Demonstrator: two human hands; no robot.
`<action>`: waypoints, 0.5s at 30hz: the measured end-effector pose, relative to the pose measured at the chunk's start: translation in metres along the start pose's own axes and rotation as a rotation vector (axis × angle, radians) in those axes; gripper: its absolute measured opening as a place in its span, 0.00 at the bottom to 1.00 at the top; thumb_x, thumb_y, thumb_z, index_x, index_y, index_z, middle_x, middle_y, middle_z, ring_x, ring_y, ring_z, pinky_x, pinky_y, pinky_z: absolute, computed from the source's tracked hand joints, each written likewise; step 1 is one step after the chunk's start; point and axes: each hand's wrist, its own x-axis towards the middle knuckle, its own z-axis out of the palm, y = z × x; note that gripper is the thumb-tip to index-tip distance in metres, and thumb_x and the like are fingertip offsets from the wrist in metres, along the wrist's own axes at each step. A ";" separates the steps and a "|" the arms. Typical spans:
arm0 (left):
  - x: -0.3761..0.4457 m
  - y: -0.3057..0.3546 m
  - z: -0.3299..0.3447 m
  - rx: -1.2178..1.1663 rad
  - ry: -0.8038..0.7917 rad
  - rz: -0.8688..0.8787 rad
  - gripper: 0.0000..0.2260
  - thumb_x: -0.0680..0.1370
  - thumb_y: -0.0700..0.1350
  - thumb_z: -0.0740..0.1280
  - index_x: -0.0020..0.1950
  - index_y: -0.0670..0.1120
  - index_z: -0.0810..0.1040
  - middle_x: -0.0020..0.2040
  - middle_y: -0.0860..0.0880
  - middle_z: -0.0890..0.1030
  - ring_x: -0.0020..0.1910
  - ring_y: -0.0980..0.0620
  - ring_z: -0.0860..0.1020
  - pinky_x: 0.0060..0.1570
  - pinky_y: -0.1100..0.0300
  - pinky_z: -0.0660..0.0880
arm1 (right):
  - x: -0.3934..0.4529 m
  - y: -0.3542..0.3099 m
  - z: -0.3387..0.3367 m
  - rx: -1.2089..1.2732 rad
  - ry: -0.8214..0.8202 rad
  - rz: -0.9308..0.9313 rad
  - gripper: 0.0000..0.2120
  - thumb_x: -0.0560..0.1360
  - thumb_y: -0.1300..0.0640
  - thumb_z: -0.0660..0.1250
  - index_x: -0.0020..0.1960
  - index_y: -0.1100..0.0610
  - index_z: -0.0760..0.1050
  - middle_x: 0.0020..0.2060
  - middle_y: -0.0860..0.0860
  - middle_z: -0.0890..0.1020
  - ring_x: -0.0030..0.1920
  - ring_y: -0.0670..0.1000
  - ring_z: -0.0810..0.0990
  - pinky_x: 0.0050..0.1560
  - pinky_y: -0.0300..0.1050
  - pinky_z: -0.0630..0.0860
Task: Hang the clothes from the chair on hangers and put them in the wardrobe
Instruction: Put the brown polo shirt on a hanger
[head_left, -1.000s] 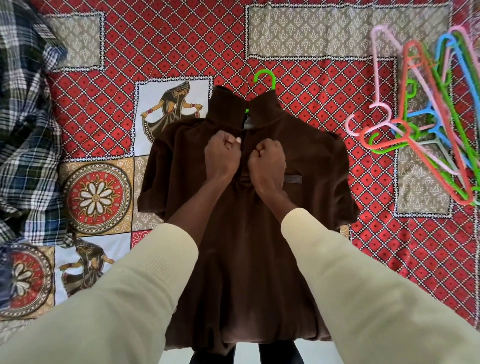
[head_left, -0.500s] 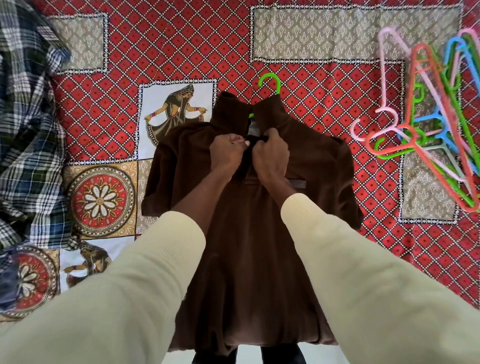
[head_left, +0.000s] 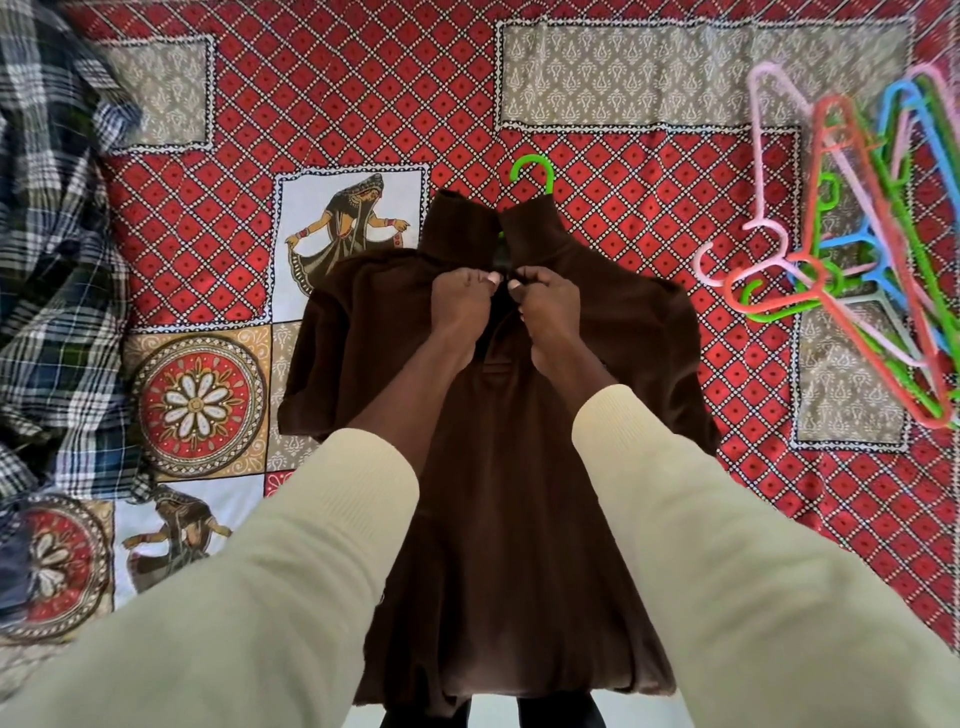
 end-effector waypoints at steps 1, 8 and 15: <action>0.000 0.001 -0.001 -0.018 -0.012 -0.010 0.08 0.78 0.39 0.69 0.38 0.42 0.78 0.37 0.46 0.79 0.38 0.53 0.75 0.40 0.58 0.73 | -0.001 -0.002 -0.001 0.023 -0.016 0.020 0.09 0.75 0.69 0.66 0.49 0.58 0.81 0.41 0.51 0.82 0.39 0.45 0.77 0.33 0.32 0.72; 0.000 0.003 0.002 -0.068 -0.020 -0.054 0.11 0.77 0.38 0.70 0.34 0.45 0.78 0.35 0.48 0.79 0.40 0.51 0.77 0.44 0.57 0.74 | -0.004 -0.006 -0.006 0.066 -0.040 0.049 0.10 0.75 0.69 0.67 0.53 0.61 0.82 0.39 0.51 0.82 0.35 0.42 0.76 0.30 0.29 0.71; 0.000 0.007 0.003 -0.063 -0.009 -0.063 0.13 0.77 0.37 0.69 0.33 0.46 0.75 0.34 0.49 0.77 0.39 0.52 0.75 0.42 0.57 0.73 | -0.004 -0.003 -0.008 0.022 -0.039 0.051 0.04 0.74 0.62 0.68 0.43 0.58 0.82 0.35 0.49 0.82 0.34 0.44 0.76 0.35 0.37 0.72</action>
